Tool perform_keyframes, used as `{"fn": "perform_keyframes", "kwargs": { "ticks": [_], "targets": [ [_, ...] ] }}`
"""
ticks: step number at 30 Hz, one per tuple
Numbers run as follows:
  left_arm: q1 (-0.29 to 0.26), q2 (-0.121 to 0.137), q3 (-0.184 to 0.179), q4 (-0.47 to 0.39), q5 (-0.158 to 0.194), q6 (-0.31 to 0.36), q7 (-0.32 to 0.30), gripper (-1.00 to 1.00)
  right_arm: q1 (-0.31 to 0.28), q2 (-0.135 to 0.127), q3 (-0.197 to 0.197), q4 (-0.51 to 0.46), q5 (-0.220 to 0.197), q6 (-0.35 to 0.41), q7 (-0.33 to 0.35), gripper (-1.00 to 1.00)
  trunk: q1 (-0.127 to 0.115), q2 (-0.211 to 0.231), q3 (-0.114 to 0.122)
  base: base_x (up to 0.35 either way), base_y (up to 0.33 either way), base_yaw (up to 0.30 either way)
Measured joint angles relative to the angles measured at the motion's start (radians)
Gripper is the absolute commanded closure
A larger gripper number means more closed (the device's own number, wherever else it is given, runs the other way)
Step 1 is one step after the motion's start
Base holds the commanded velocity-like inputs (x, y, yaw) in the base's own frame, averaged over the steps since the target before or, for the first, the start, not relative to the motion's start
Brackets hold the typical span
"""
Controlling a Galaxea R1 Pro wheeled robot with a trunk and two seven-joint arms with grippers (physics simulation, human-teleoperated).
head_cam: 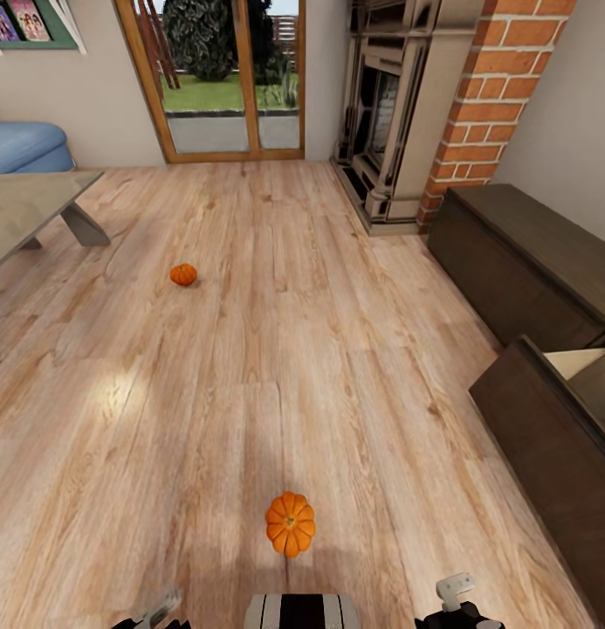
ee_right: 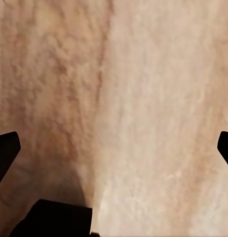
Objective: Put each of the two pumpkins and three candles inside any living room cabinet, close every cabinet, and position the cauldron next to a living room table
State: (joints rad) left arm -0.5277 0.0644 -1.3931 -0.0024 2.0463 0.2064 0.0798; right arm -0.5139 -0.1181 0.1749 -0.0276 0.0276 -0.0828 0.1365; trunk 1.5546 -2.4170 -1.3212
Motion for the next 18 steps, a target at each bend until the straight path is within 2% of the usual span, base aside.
{"fn": "perform_keyframes", "kwargs": {
  "ticks": [4,13,18],
  "targets": [
    [0.000,0.000,0.000,0.000,0.000,0.000,0.000,-1.00,0.000,0.000,0.000,0.000,0.000,0.000,0.000,-1.00,0.015,-0.028,-0.013,0.000,0.000,0.000],
    [-0.020,0.024,-0.002,-0.004,-0.004,0.012,-0.010,-1.00,0.000,-0.006,-0.006,-0.012,-0.011,0.000,0.007,-1.00,0.015,-0.028,-0.013,0.000,0.000,0.000],
    [-0.048,0.024,-0.003,-0.008,-0.006,0.012,-0.011,-1.00,0.000,-0.006,-0.007,-0.014,-0.012,-0.001,0.008,-1.00,0.015,-0.028,-0.013,0.000,0.000,0.000]
  ]
}}
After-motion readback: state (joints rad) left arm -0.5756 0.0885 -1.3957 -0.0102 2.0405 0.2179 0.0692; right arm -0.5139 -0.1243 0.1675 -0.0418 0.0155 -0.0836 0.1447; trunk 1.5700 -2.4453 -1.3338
